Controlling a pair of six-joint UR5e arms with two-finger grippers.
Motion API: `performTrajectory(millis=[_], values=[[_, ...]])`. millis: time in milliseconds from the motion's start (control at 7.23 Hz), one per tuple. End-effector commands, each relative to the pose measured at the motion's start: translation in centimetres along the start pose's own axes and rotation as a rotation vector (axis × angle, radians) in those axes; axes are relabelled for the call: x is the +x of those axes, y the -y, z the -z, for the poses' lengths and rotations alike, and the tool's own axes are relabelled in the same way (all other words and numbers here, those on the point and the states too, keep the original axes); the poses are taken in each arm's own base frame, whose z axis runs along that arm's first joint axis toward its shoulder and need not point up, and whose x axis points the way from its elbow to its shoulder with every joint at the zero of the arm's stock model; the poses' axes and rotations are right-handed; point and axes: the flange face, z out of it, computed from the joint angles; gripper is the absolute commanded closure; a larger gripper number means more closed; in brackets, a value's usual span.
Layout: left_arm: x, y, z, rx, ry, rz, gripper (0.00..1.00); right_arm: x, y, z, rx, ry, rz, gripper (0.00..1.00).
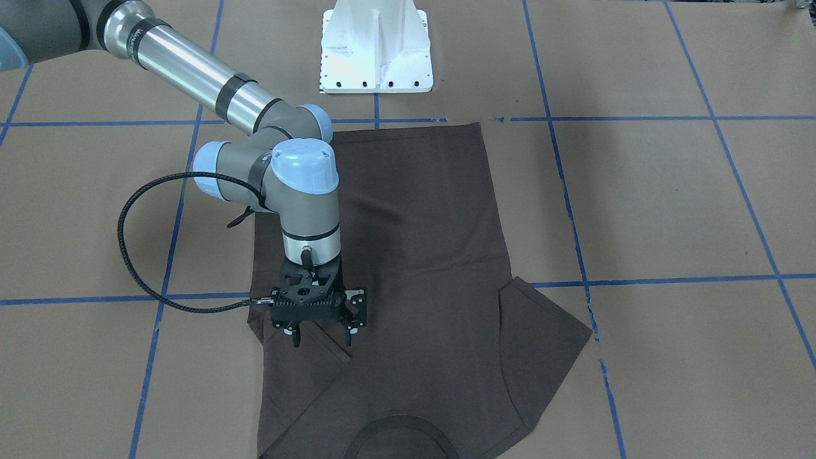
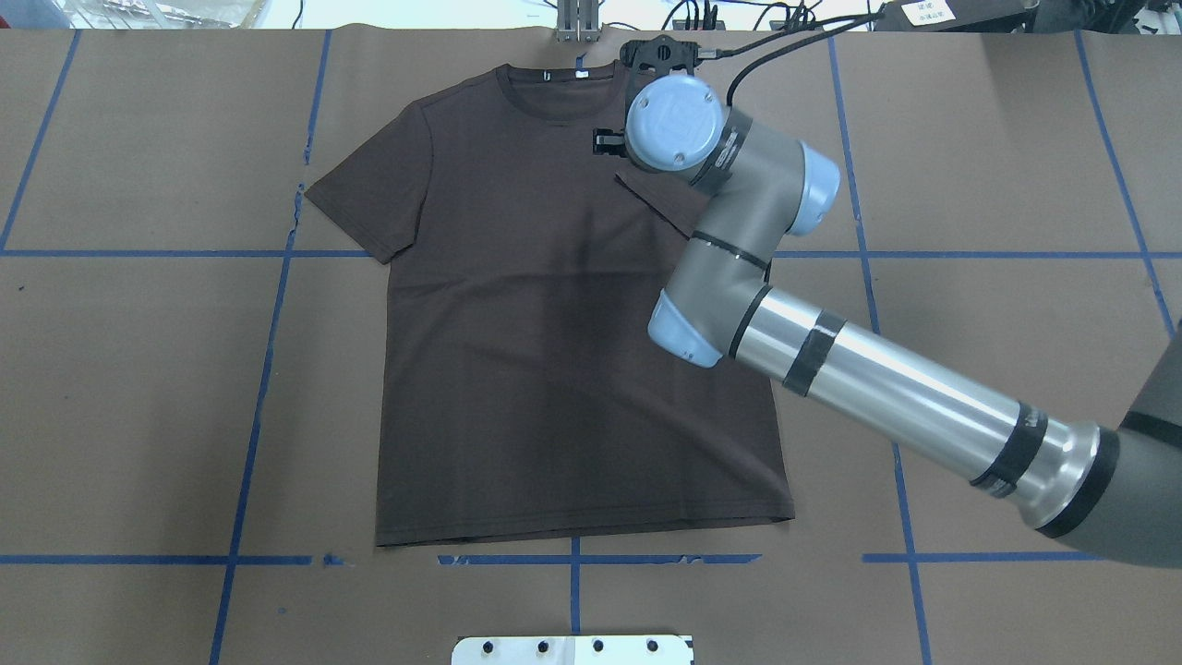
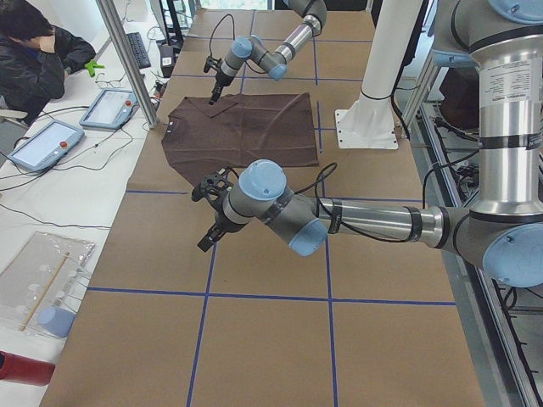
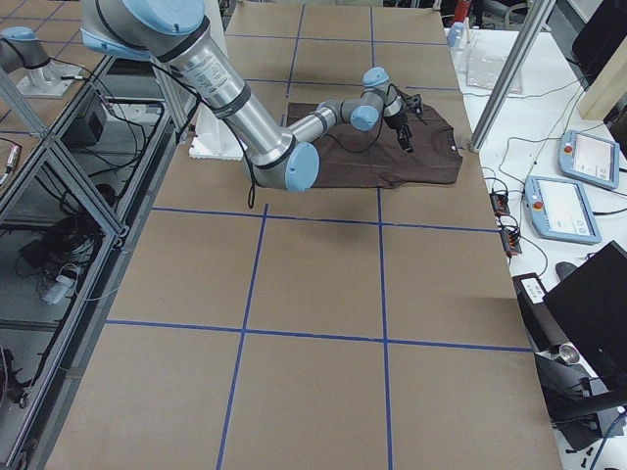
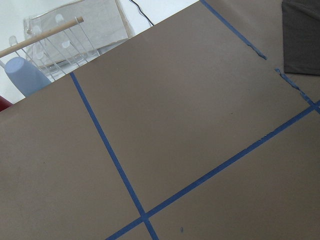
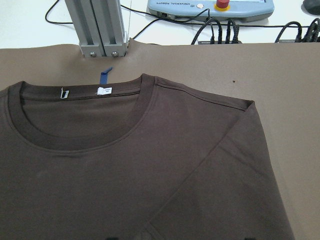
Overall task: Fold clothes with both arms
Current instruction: 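Fold the sleeve inward across the shirt body with the right gripper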
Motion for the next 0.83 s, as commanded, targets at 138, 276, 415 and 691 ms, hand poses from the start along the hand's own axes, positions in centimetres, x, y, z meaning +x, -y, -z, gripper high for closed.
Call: performTrajectory(millis=[138,276,415,691], values=[[5.8,5.6,-5.5,0.049,-0.122,0.057,0.0,14.5,5.9,6.0,-0.147,0.149,0.097,0.0],[7.7,8.7,-8.5,0.042,-0.139,0.183,0.0,21.2,7.7,9.3,-0.182,0.167,0.103,0.0],[10.5,11.2,-11.4,0.066,-0.092,0.276,0.0,25.9,9.2,12.5,-0.207,0.171,0.16,0.0],[14.8,15.4,-17.7,0.044,-0.104,0.446,0.19,35.2,9.8,14.4,-0.246,0.179,0.272,0.0]])
